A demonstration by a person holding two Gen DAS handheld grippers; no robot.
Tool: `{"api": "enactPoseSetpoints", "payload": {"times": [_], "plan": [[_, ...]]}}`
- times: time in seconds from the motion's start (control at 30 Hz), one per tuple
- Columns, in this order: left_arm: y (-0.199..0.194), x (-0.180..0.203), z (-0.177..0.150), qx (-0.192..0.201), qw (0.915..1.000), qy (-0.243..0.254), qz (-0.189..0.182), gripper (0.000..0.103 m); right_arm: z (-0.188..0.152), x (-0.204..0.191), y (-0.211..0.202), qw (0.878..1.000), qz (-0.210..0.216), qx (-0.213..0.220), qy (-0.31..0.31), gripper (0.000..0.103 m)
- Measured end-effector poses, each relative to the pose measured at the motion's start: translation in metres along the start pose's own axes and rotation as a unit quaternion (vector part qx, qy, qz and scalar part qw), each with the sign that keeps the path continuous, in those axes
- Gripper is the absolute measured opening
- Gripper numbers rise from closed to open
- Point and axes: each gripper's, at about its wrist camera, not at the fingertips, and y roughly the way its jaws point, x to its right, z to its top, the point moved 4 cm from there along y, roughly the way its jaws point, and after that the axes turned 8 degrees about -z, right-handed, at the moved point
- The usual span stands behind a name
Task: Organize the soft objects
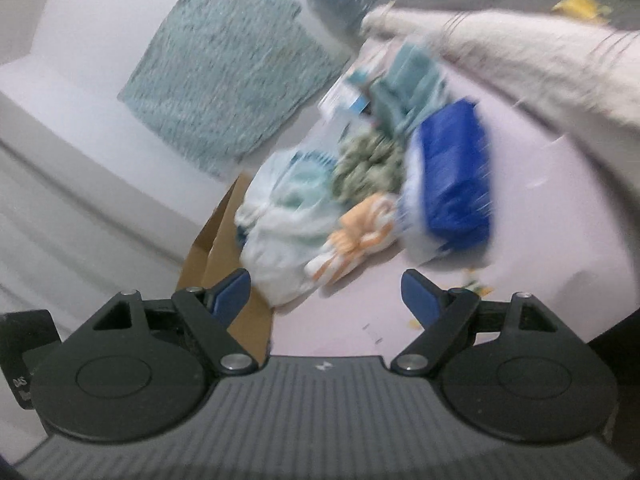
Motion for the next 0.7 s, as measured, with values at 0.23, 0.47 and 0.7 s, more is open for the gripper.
{"api": "enactPoseSetpoints", "payload": {"times": [0.23, 0.47, 0.7], "plan": [[0.039, 0.017, 0.004, -0.009, 0.9997, 0.021, 0.005, 0.094, 0.023, 0.033, 0.004, 0.999, -0.034, 0.039, 0.012, 0.081], [0.068, 0.033, 0.010, -0.022, 0.9987, 0.046, -0.008, 0.094, 0.039, 0.052, 0.024, 0.998, -0.031, 0.044, 0.034, 0.075], [0.097, 0.051, 0.017, -0.039, 0.9961, 0.077, -0.023, 0.094, 0.048, 0.067, 0.034, 0.997, -0.018, 0.047, 0.057, 0.059]]}}
